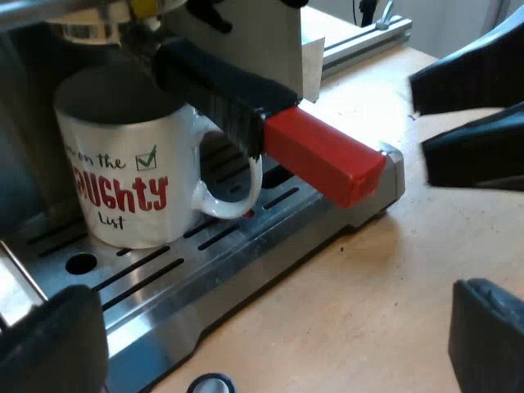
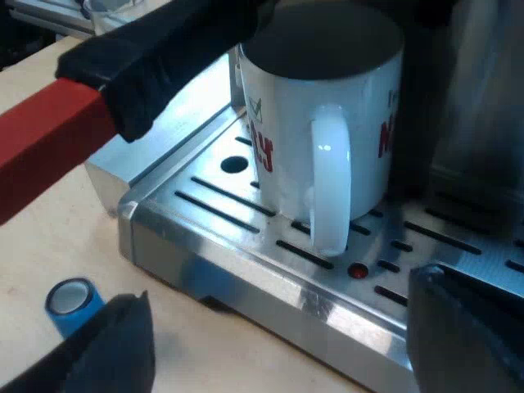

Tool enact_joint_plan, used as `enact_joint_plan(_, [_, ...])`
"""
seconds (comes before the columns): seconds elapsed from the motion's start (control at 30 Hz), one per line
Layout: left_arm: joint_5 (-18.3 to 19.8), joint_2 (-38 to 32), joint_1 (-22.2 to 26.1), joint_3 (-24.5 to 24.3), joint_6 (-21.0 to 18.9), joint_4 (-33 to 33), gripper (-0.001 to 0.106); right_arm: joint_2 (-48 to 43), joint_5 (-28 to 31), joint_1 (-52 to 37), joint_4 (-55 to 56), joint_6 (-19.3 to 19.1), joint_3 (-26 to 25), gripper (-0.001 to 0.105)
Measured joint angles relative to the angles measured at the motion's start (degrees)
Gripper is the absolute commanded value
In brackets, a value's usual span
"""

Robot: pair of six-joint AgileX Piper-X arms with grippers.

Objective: Remove mug from coffee machine

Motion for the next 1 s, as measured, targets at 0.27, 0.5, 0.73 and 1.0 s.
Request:
enact_joint_plan(0.27, [0.0,0.0,0.0,0.0,0.0,-0.4,0.086,11.7,4.7,0.0,-14.2,0.0,0.0,0.066])
enact_joint_plan(0.5, [0.0,0.0,0.0,0.0,0.0,-0.4,0.086,20.3,9.1,0.0,-25.6,0.4,-0.2,0.066])
enact_joint_plan(0.73, [0.0,0.0,0.0,0.0,0.0,-0.4,0.086,24.6,9.5,-2.3,-25.8,3.4,-4.3,0.066])
enact_joint_plan(1.0, [0.1,0.0,0.0,0.0,0.0,-1.3,0.086,27.3,6.2,-6.0,-25.9,5.0,-7.5,0.066])
